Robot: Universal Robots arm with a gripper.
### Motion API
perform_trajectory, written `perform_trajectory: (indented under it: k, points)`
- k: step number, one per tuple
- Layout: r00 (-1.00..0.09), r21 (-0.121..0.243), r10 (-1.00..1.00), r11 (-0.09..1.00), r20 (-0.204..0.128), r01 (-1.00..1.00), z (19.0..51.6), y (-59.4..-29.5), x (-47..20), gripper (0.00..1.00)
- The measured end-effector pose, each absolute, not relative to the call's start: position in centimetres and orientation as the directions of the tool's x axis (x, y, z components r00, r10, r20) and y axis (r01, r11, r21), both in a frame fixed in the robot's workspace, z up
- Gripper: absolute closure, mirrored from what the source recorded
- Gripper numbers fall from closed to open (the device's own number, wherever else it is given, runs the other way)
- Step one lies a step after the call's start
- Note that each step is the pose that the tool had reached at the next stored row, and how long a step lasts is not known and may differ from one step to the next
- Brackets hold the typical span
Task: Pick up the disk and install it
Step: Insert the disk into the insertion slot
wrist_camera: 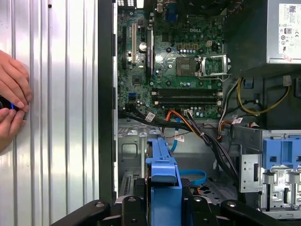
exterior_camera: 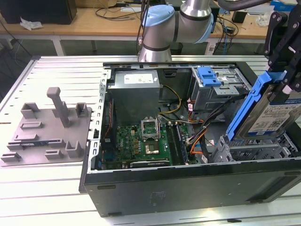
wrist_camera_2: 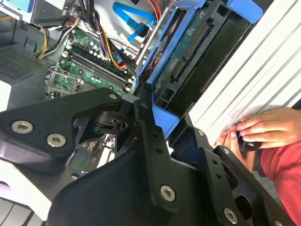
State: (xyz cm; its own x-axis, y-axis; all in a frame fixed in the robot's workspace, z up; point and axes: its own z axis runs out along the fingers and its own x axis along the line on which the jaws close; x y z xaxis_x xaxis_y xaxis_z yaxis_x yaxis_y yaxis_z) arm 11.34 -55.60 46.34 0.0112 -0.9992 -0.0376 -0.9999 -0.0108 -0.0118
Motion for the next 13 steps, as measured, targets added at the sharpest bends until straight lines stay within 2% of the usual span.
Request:
perform_trajectory:
  k: [13]
  points:
    - [-0.028,-0.012,-0.999,0.029,-0.037,-1.0,45.99,-55.48,11.33,0.63]
